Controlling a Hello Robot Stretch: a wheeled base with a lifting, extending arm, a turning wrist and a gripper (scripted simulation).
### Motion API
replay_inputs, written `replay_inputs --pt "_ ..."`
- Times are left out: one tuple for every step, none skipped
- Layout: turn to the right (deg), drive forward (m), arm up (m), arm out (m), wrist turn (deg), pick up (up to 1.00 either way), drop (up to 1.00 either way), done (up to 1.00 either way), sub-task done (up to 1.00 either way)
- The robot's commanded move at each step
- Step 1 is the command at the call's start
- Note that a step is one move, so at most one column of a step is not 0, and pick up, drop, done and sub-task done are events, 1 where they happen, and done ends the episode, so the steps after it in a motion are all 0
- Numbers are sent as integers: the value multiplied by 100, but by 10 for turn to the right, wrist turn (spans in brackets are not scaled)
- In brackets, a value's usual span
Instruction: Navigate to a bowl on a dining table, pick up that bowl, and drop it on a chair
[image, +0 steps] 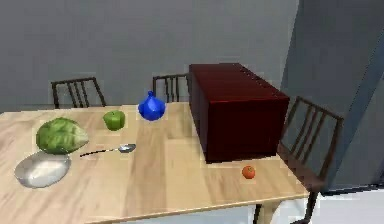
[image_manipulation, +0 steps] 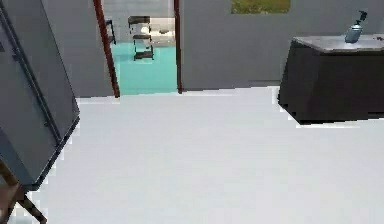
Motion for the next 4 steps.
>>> replay_inputs --pt "-450 0 0 0 0 0 0 0 0" --pt "-450 0 0 0 0 0 0 0 0" --pt "-390 0 0 0 0 0 0 0 0" --pt "240 0 0 0 0 0 0 0 0"
